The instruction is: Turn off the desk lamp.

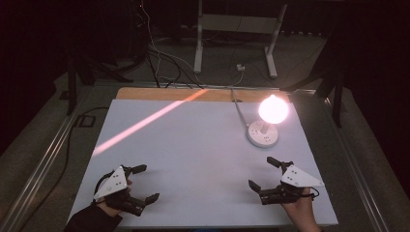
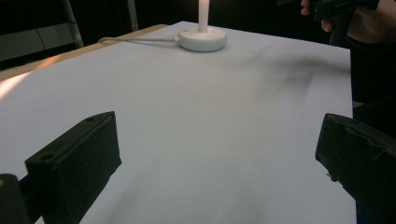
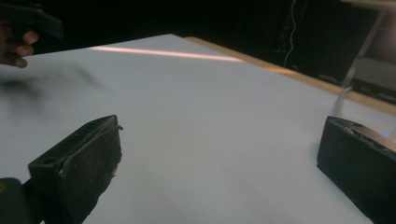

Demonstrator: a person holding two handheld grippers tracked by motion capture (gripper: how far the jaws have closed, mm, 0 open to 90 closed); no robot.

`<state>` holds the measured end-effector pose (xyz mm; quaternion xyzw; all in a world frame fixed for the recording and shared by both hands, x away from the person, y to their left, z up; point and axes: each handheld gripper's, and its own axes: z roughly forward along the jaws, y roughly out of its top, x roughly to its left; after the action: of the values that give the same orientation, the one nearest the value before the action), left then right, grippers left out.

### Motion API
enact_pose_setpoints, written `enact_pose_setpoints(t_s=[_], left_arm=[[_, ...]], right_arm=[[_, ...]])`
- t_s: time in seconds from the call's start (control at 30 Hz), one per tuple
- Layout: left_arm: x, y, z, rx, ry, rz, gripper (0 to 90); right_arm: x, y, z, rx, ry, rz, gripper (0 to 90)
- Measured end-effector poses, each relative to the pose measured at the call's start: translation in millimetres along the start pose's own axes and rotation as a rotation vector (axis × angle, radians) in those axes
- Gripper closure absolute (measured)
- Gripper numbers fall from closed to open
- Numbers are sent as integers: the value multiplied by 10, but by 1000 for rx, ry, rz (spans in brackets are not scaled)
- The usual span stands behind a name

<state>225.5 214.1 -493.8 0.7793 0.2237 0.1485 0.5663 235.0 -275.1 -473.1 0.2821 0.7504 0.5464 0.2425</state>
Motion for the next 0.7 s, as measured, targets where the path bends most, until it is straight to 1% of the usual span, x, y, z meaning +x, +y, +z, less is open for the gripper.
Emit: enact_pose_setpoints(t_s=[0.07, 0.1, 0.13, 0.3, 0.33, 0.37, 0.4, 0.43, 0.6, 0.63, 0.7], left_arm=[[1, 1, 0, -3, 1, 0, 6], [1, 1, -1, -1, 2, 0, 6], [0, 0, -1, 0, 2, 0, 6], [3, -1, -2, 0, 1, -1, 6], [3, -1, -2, 1, 2, 0, 6], [4, -2, -2, 1, 1, 0, 6], [5, 0, -3, 0, 0, -1, 6], [5, 0, -3, -1, 1, -2, 6], [2, -1, 1, 2, 0, -3, 6], [2, -1, 2, 1, 0, -3, 6], [0, -3, 5, 4, 1, -1, 6]], right_arm=[[-12, 19, -5, -9, 0, 5, 0], [-38, 58, -17, -14, -13, 12, 0], [-38, 58, -17, -14, -13, 12, 0], [-133, 152, -48, -36, -43, 17, 0], [-151, 166, -49, -32, -50, 21, 0], [-169, 176, -47, -29, -58, 14, 0], [-169, 176, -47, -29, -58, 14, 0], [-198, 192, -42, -24, -73, 7, 0], [-243, 213, -21, -24, -81, 13, 0], [-277, 225, -9, -24, -88, 15, 0], [-296, 230, -2, -22, -88, 18, 0]])
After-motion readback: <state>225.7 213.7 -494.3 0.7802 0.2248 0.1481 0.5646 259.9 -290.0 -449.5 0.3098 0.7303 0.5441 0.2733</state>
